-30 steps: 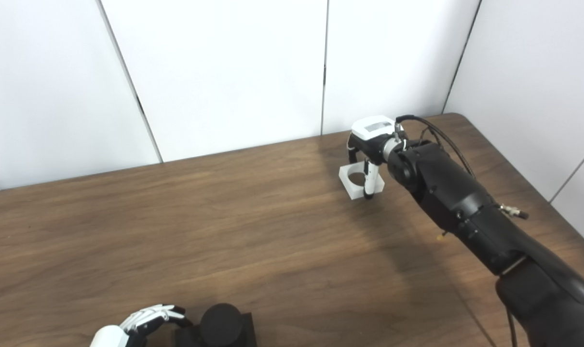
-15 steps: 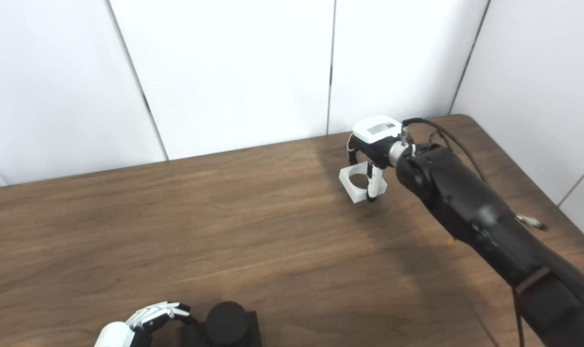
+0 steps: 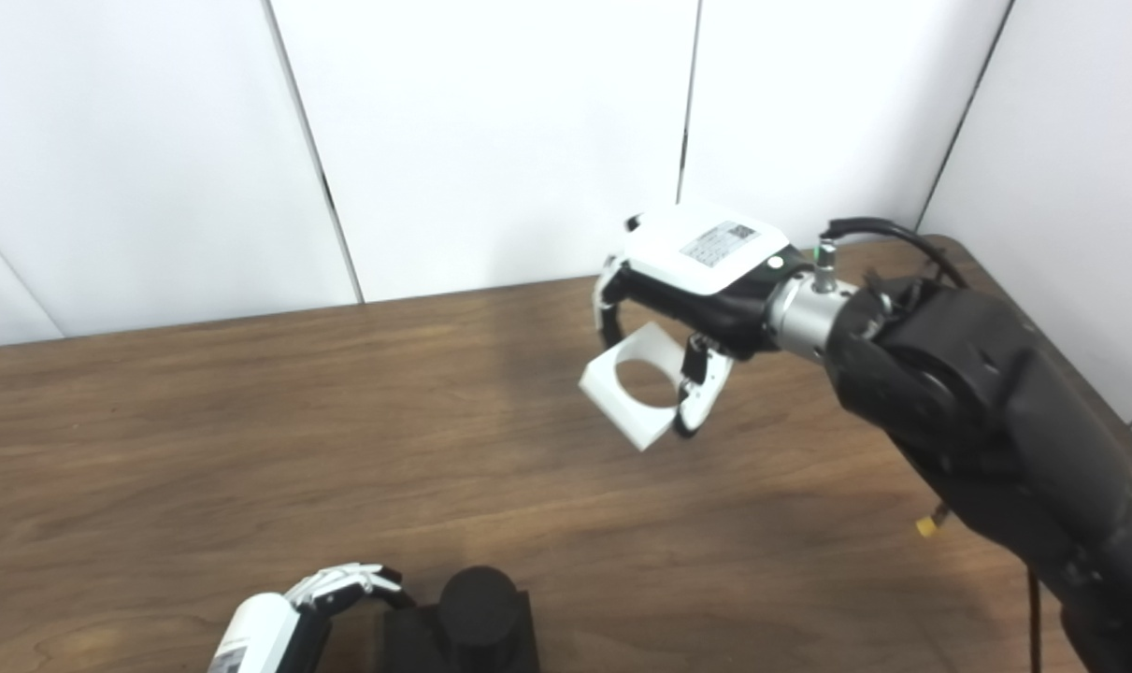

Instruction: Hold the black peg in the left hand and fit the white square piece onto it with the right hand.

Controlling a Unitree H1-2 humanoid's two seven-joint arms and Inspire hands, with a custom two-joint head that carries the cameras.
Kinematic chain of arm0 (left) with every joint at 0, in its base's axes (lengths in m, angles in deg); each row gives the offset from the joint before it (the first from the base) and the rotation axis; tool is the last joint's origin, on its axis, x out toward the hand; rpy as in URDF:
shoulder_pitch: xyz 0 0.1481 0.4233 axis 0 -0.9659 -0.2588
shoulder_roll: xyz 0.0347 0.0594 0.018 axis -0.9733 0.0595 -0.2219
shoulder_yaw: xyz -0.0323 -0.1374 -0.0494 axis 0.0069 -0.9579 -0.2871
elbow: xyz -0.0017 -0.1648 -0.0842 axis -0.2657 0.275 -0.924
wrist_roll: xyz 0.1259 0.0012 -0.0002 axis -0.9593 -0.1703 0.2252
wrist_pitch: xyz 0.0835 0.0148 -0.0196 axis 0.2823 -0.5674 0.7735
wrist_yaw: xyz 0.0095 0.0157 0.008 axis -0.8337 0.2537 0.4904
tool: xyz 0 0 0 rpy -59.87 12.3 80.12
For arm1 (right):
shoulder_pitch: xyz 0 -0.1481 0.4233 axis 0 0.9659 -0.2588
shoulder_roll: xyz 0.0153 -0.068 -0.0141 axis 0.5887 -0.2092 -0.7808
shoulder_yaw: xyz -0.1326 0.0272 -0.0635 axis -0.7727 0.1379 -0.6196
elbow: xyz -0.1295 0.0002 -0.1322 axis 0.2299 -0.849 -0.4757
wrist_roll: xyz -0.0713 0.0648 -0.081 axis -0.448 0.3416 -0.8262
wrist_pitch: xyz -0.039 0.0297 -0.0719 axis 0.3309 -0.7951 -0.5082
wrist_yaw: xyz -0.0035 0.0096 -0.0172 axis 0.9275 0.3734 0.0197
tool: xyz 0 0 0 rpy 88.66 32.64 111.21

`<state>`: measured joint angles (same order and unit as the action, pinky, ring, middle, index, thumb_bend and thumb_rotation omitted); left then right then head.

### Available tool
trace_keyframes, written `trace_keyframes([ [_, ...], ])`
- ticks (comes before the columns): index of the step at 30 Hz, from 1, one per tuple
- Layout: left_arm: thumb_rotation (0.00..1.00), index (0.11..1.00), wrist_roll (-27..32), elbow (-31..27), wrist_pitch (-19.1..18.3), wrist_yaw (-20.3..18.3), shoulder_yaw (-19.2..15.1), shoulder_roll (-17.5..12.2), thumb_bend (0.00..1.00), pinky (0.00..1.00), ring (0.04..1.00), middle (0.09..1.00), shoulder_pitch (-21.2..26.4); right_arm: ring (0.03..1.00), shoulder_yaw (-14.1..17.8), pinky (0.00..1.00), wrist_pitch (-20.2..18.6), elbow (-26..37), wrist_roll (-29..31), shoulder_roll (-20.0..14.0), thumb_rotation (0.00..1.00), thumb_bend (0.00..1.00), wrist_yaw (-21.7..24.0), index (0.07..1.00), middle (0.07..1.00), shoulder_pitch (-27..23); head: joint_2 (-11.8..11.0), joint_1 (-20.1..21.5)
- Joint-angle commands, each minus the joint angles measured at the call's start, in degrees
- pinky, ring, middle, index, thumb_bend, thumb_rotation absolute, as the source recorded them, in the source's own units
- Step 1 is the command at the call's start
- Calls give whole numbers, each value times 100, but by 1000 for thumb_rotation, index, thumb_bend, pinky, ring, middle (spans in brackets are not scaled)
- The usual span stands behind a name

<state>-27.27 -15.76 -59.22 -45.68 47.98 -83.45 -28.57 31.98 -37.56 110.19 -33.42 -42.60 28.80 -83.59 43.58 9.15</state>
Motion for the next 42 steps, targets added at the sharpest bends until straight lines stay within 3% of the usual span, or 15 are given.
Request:
trace_keyframes([
  [1,44,485,-67,-100,-108,-280,121,19,519,765,784,739,-20,864,109,962,-207,369,122,86,131,524,122,483,757,-358,61,-47],
  [5,45,485,-144,-167,-225,-361,153,80,519,759,786,741,22,866,29,978,-447,836,324,387,130,523,485,482,756,-600,259,-116],
  [9,46,485,-207,-239,-343,-444,181,121,519,758,788,742,87,863,-3,948,-505,908,569,761,129,523,685,481,746,-714,483,-55],
  [16,47,485,-262,-350,-486,-607,182,218,520,731,790,744,206,876,-119,971,-577,908,744,1042,127,522,975,480,754,-826,763,-109],
  [21,47,485,-295,-439,-637,-738,201,286,520,721,798,747,255,885,-389,999,-645,908,502,1208,126,523,1265,480,765,-930,959,-237],
  [29,48,485,-416,-483,-746,-777,281,307,520,732,794,748,303,884,-891,965,-547,839,59,1398,129,524,1182,481,768,-598,1017,-303],
  [42,48,485,-431,-454,-834,-822,298,358,520,726,799,752,318,929,-1268,1000,8,493,-330,1506,134,525,1018,483,794,-274,1007,-401],
])
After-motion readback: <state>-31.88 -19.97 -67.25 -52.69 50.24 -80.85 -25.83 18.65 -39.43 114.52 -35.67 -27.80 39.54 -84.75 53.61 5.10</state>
